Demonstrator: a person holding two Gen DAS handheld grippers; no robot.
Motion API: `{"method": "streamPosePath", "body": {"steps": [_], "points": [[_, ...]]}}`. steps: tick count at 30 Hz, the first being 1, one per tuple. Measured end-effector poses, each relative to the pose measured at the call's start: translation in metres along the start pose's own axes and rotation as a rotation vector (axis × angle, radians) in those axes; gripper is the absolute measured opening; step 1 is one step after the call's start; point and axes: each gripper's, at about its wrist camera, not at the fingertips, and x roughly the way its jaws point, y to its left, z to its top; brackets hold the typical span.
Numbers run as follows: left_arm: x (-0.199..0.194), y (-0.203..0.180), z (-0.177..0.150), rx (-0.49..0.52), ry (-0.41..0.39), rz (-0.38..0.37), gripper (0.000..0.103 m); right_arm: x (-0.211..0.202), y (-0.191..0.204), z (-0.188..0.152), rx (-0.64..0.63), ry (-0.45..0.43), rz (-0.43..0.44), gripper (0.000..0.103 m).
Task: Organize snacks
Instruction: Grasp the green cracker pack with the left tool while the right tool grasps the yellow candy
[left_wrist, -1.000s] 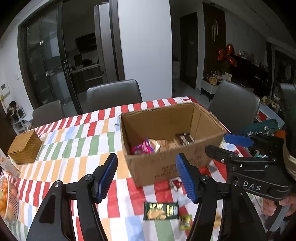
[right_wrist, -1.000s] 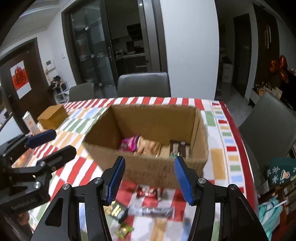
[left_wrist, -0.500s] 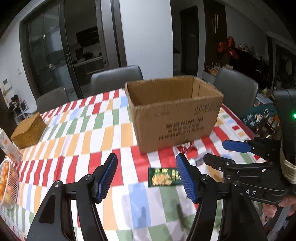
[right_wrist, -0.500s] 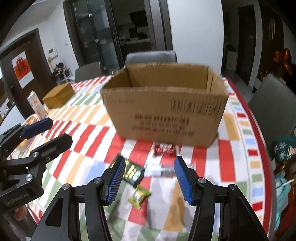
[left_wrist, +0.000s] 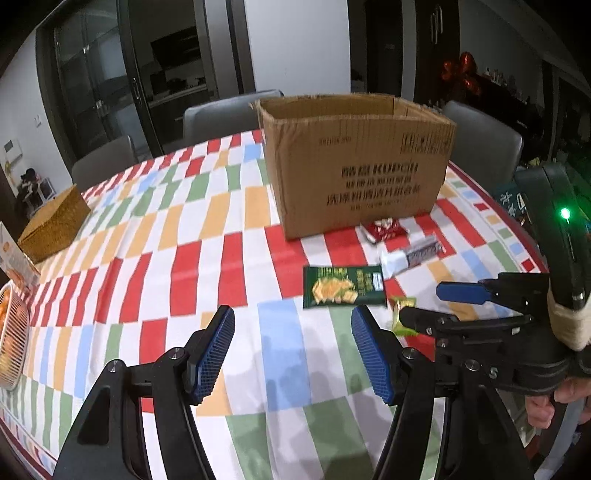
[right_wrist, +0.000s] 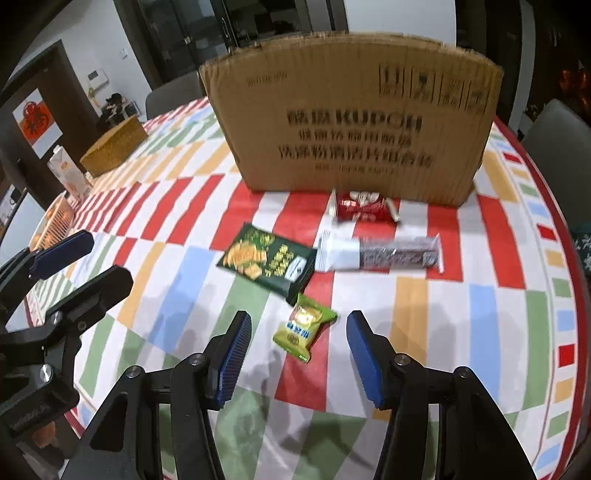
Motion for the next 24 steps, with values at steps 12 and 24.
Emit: {"method": "streamPosePath", "body": {"steps": [12,24], "points": [[0.024,0.000,-0.010,-0.015,0.057,-0.023,0.065,0.029,-0.001,0.000,0.029,0.057,0.001,0.036],[0.055,-0.005,0.000,-0.029,0.108,-0.104,0.065,0.032,-0.006,0.000,0.020,0.044,-0.022,0.021]]}}
